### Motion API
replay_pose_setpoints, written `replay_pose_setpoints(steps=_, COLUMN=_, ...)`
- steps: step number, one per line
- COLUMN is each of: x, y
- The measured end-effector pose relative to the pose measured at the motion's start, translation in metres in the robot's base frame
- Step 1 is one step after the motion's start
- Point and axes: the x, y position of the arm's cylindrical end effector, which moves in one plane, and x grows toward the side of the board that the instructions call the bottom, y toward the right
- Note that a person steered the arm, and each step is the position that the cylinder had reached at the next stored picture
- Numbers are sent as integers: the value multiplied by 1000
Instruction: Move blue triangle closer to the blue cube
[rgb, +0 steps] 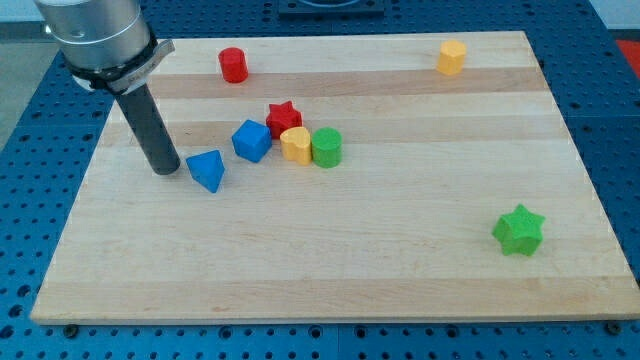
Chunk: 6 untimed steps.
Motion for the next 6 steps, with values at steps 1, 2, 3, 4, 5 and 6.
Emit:
replay_pose_setpoints(steps=1, x=29, y=6)
replay_pose_setpoints(steps=2, x=27, y=22)
replay_pose_setpoints(steps=3, x=-13, y=53)
replay_pose_setpoints(steps=4, x=-21, y=68)
replay_pose_setpoints(steps=5, x=-3, y=62)
replay_pose_setpoints(steps=6, x=14, y=46)
